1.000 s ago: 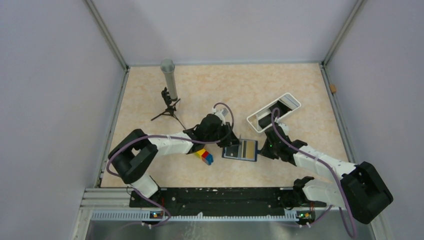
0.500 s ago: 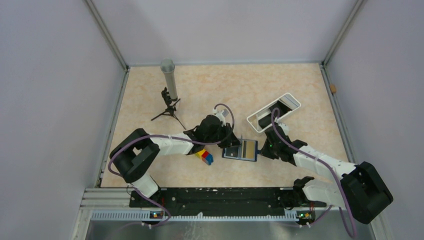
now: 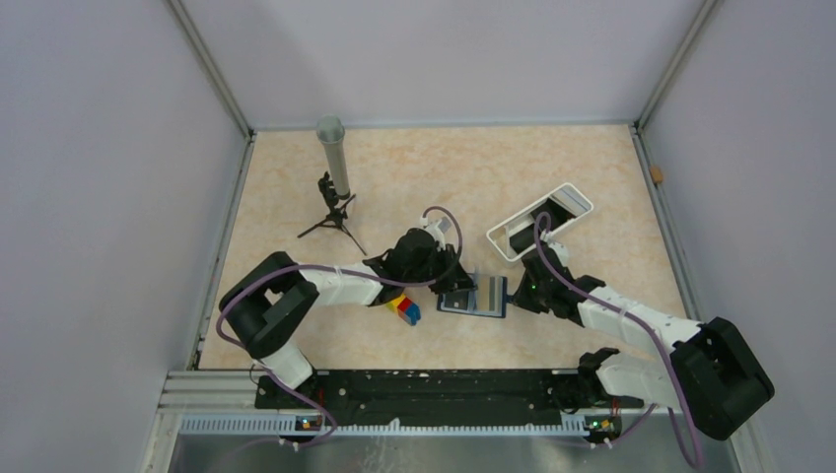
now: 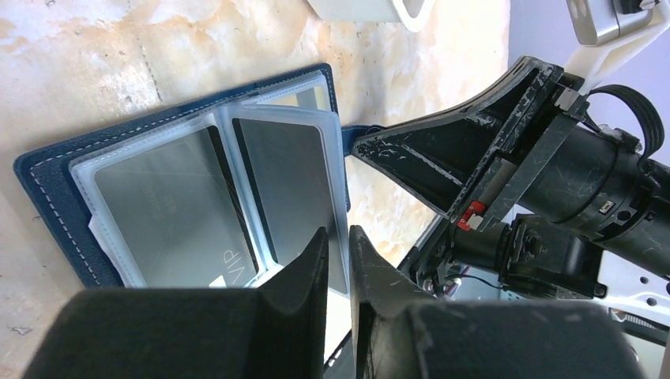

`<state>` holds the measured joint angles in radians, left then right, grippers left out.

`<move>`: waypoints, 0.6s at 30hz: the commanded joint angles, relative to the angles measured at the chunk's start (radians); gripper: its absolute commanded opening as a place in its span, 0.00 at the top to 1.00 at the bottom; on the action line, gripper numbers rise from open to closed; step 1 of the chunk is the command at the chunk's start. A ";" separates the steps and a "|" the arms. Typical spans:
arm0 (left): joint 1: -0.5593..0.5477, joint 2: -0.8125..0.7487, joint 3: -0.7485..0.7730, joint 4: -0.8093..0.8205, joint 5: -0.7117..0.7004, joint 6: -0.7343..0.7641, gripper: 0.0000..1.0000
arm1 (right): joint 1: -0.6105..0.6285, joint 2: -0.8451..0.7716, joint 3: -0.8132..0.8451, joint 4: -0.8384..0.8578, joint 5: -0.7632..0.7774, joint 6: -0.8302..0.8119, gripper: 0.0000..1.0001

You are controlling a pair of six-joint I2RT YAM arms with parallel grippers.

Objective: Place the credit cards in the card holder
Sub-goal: Turn over the card slot in the card holder.

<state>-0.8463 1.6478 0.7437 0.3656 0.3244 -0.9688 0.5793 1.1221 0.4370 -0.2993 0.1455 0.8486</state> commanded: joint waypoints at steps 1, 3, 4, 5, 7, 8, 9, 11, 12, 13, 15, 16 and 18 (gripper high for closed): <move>-0.004 -0.015 0.009 -0.049 -0.047 0.012 0.85 | -0.007 0.017 -0.023 -0.032 0.002 -0.012 1.00; -0.004 -0.029 0.033 -0.167 -0.110 0.034 0.85 | -0.007 0.009 -0.019 -0.040 0.010 -0.010 1.00; -0.004 -0.036 0.041 -0.210 -0.139 0.046 0.85 | -0.007 0.005 -0.018 -0.044 0.015 -0.011 1.00; -0.004 -0.044 0.046 -0.238 -0.160 0.055 0.85 | -0.007 0.001 -0.017 -0.049 0.020 -0.010 1.00; -0.004 -0.057 0.055 -0.293 -0.202 0.062 0.84 | -0.007 -0.004 -0.013 -0.057 0.027 -0.010 1.00; -0.004 -0.060 0.061 -0.317 -0.215 0.066 0.84 | -0.007 -0.005 -0.011 -0.060 0.030 -0.011 1.00; -0.004 -0.064 0.069 -0.348 -0.232 0.068 0.84 | -0.007 -0.006 -0.011 -0.065 0.033 -0.011 1.00; -0.004 -0.073 0.083 -0.394 -0.252 0.081 0.82 | -0.007 -0.009 -0.006 -0.073 0.040 -0.012 1.00; -0.004 -0.078 0.087 -0.409 -0.260 0.090 0.81 | -0.007 -0.011 -0.003 -0.079 0.045 -0.014 1.00; -0.004 -0.081 0.092 -0.425 -0.268 0.096 0.79 | -0.007 -0.016 0.000 -0.086 0.049 -0.014 1.00; -0.004 -0.090 0.108 -0.457 -0.284 0.110 0.72 | -0.007 -0.027 0.017 -0.108 0.057 -0.018 1.00; -0.004 -0.099 0.122 -0.474 -0.294 0.121 0.70 | -0.007 -0.037 0.028 -0.122 0.062 -0.022 1.00; -0.004 -0.120 0.145 -0.513 -0.313 0.147 0.64 | -0.007 -0.061 0.053 -0.160 0.079 -0.031 0.94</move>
<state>-0.8463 1.6016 0.8173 -0.0589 0.0799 -0.8848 0.5793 1.1038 0.4404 -0.3428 0.1669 0.8459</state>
